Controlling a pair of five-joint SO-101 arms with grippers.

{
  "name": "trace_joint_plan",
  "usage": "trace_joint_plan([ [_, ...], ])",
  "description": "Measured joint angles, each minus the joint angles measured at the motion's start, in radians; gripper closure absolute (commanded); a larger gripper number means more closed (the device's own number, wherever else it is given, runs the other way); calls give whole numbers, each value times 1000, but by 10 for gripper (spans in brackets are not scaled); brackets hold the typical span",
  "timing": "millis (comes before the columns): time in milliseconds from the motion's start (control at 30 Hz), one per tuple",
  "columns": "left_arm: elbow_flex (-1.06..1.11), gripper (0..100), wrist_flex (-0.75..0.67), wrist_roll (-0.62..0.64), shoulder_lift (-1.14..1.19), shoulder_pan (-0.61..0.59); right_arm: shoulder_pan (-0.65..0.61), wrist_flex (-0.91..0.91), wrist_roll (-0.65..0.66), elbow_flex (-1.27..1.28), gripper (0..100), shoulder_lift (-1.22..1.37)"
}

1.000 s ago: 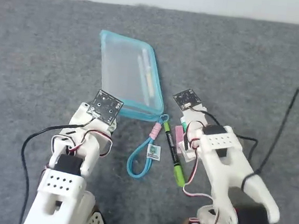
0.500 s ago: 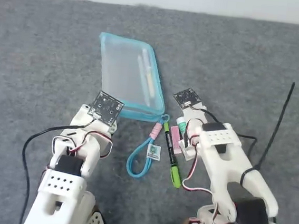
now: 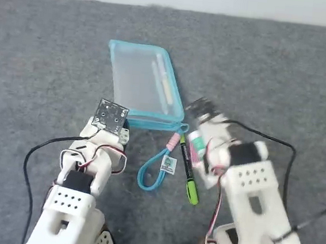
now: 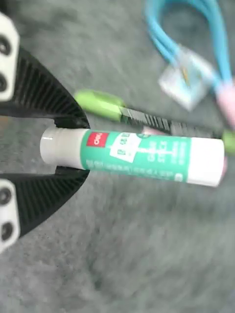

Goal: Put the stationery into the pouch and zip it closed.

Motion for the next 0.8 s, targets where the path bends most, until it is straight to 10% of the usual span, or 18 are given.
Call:
trace_joint_plan([
  [400, 0, 989, 0, 9, 0, 150, -147, 61, 37, 0, 992, -91],
  [800, 0, 989, 0, 11, 0, 183, -77, 20, 35, -324, 992, 365],
])
